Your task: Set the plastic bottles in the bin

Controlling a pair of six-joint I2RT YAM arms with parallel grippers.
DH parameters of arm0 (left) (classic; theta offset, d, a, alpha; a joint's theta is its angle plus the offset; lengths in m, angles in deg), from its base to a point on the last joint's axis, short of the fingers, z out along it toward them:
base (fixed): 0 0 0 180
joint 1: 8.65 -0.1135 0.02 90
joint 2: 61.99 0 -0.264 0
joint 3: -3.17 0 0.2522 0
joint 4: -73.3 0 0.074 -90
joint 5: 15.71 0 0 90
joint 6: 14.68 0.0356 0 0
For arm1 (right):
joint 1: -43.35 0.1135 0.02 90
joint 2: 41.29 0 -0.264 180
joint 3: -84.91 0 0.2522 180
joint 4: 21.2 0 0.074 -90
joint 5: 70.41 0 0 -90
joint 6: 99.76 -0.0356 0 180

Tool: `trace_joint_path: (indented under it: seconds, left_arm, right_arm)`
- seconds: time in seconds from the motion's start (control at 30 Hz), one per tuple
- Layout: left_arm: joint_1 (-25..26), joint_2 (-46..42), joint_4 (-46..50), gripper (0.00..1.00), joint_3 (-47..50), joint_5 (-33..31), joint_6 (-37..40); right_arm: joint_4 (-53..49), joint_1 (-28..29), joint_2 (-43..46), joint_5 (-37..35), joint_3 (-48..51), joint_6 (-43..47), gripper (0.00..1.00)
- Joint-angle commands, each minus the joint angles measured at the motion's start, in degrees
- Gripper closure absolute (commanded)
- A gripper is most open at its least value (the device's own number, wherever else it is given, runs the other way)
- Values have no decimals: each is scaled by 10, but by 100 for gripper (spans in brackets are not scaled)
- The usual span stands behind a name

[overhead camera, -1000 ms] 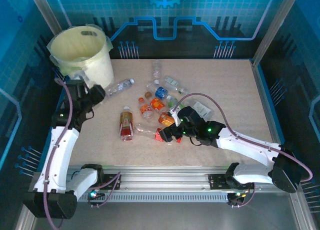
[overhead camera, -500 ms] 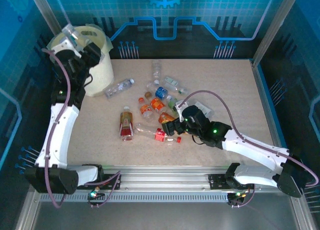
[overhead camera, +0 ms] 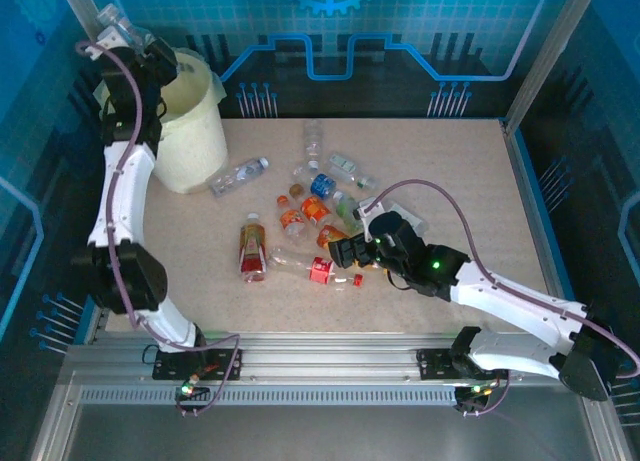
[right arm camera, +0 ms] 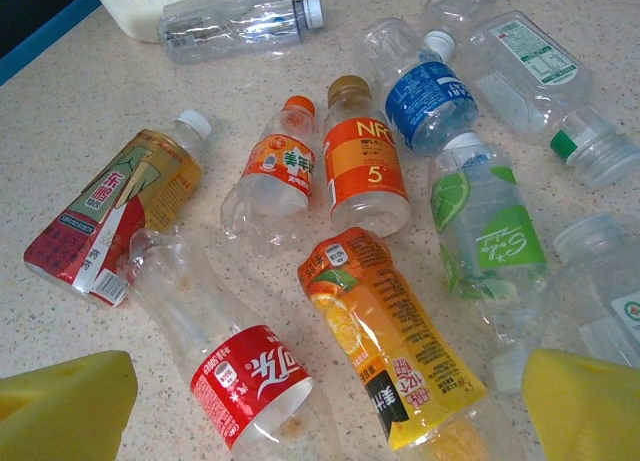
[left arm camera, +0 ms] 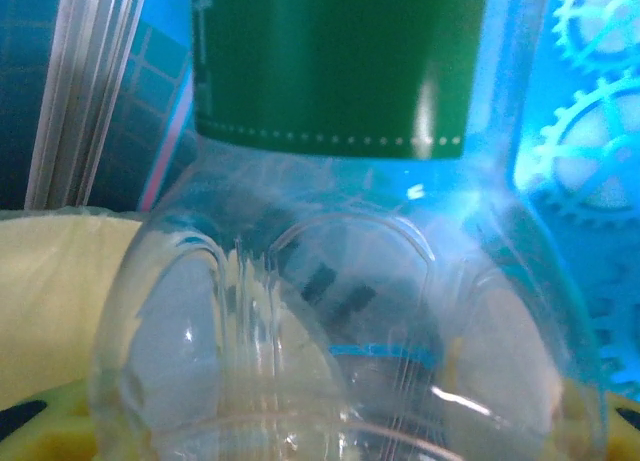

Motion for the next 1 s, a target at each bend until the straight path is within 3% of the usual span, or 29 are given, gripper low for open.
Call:
trace_joint_path:
  seconds: [0.0,0.13,0.3,0.43,0.97]
  left_arm:
    - [-5,41,64,47,-75,20,102]
    - [-6,93,125,48,-126,20,181]
    - [-15,173,229,47,-222,35,214]
    - [-22,228,290,47,-283,36,218]
    - [-37,335,386,42,-367,44,192]
  right_arm:
    - [-17,7,18,-9,-5,-11,0]
    - [-31,7,33,-17,1,-23,0]
    - [-34,8,52,-22,13,-31,0]
    - [-35,7,56,-19,16,-34,0]
    - [-48,8,55,-1,16,-41,0]
